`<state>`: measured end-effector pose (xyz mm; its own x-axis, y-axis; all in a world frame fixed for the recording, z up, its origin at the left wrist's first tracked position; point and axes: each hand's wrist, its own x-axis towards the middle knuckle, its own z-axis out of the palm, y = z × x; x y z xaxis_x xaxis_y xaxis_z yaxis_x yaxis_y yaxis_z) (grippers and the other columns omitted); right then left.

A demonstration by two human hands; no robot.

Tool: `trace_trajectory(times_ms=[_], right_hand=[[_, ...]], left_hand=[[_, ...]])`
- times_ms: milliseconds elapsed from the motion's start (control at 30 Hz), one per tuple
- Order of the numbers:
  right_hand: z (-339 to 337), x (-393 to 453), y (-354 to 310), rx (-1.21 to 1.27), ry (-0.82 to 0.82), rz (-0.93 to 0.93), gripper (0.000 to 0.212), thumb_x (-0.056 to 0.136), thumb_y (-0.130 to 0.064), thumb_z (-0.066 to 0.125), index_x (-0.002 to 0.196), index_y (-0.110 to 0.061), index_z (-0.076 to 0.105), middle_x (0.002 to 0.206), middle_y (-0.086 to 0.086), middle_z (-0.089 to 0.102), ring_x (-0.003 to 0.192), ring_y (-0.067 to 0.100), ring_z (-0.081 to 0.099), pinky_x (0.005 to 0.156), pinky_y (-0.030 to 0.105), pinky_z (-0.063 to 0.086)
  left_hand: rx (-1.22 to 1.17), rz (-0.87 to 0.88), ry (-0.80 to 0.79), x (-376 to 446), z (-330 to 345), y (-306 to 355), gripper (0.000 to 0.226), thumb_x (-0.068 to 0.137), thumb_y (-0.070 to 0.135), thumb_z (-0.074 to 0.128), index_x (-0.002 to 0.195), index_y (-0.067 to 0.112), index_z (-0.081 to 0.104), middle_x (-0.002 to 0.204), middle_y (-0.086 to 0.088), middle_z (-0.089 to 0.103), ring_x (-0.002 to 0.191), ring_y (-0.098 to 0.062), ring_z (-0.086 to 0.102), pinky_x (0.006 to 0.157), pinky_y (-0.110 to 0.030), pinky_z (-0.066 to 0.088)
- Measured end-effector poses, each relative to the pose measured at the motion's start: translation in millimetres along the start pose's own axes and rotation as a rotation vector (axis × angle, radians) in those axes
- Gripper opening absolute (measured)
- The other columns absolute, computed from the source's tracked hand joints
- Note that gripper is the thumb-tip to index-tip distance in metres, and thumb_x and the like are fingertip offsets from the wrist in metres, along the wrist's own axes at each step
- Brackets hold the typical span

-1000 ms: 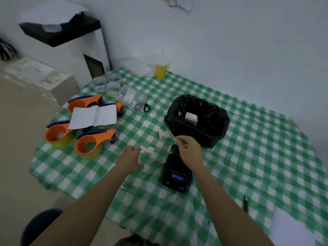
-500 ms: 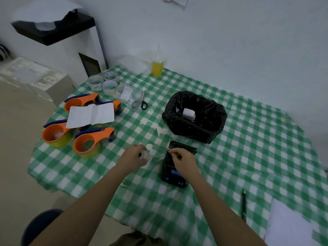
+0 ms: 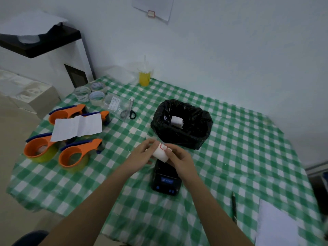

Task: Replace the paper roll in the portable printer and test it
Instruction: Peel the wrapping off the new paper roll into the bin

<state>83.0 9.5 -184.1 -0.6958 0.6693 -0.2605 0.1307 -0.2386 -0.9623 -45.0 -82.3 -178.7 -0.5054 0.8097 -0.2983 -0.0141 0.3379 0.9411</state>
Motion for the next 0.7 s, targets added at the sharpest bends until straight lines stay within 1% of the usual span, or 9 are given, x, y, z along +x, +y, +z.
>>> trace_trajectory(times_ms=[67,133,200,267,333,433,533,667,700], right_hand=[[1,-2,-4,0.058,0.014,0.004,0.018,0.091,-0.015,0.059,0.106,-0.012,0.068,0.108,0.007,0.069,0.097,0.016,0.067,0.080,0.027,0.058],[3,-5,-7,0.076,0.019,-0.002,0.016,0.090,-0.015,0.059,0.103,-0.012,0.068,0.104,0.005,0.070,0.096,0.016,0.067,0.079,0.027,0.058],[2,-7,-7,0.011,0.028,-0.042,0.014,0.089,-0.017,0.061,0.101,-0.015,0.069,0.103,0.003,0.071,0.096,0.015,0.067,0.081,0.029,0.058],[-1,-8,-9,-0.153,0.077,-0.137,0.013,0.087,-0.020,0.064,0.098,-0.019,0.071,0.104,-0.001,0.071,0.096,0.011,0.066,0.084,0.031,0.056],[-4,-7,-12,-0.355,0.144,-0.267,0.011,0.086,-0.023,0.066,0.095,-0.022,0.072,0.102,-0.005,0.069,0.096,0.009,0.064,0.085,0.033,0.056],[-5,-6,-20,-0.596,0.145,-0.454,0.013,0.083,-0.022,0.068,0.095,-0.019,0.072,0.097,-0.004,0.068,0.093,0.010,0.062,0.083,0.033,0.055],[-2,-6,-29,-0.623,0.133,-0.515,0.014,0.080,-0.018,0.071,0.094,-0.015,0.073,0.095,-0.004,0.070,0.089,0.010,0.064,0.081,0.033,0.056],[1,-4,-38,-0.566,0.160,-0.463,0.008,0.082,-0.020,0.070,0.088,-0.016,0.074,0.089,-0.003,0.072,0.084,0.009,0.065,0.080,0.031,0.056],[2,-3,-39,-0.561,0.165,-0.454,0.007,0.082,-0.021,0.070,0.086,-0.017,0.074,0.088,-0.003,0.072,0.084,0.009,0.065,0.080,0.032,0.056]], left_hand=[[0.091,0.045,0.016,0,2,3,0.020,0.096,0.043,0.034,0.097,0.031,0.051,0.084,0.005,0.059,0.067,-0.013,0.059,0.058,-0.024,0.049],[0.145,0.073,0.021,0,4,6,0.025,0.096,0.044,0.032,0.096,0.029,0.051,0.074,0.004,0.056,0.056,-0.012,0.055,0.049,-0.020,0.045],[0.176,0.101,0.028,1,5,10,0.027,0.095,0.044,0.033,0.093,0.026,0.052,0.065,0.004,0.053,0.051,-0.011,0.050,0.048,-0.022,0.041],[0.211,0.127,0.024,2,5,14,0.027,0.095,0.043,0.035,0.092,0.023,0.053,0.061,0.006,0.050,0.050,-0.008,0.046,0.050,-0.023,0.038],[0.234,0.151,0.010,2,5,17,0.026,0.095,0.044,0.037,0.094,0.023,0.053,0.063,0.007,0.051,0.053,-0.008,0.048,0.051,-0.022,0.038],[0.250,0.177,0.014,2,3,21,0.022,0.094,0.045,0.038,0.094,0.028,0.052,0.069,0.006,0.055,0.058,-0.009,0.050,0.053,-0.021,0.037],[0.225,0.176,0.034,3,0,23,0.027,0.093,0.046,0.037,0.095,0.025,0.054,0.074,-0.001,0.058,0.061,-0.014,0.052,0.056,-0.025,0.041],[0.208,0.195,0.045,2,-1,27,0.028,0.093,0.047,0.038,0.095,0.025,0.055,0.085,-0.019,0.063,0.065,-0.019,0.053,0.065,-0.036,0.045],[0.218,0.203,0.048,1,-1,28,0.027,0.093,0.047,0.038,0.094,0.025,0.054,0.088,-0.021,0.063,0.065,-0.020,0.053,0.067,-0.039,0.047]])
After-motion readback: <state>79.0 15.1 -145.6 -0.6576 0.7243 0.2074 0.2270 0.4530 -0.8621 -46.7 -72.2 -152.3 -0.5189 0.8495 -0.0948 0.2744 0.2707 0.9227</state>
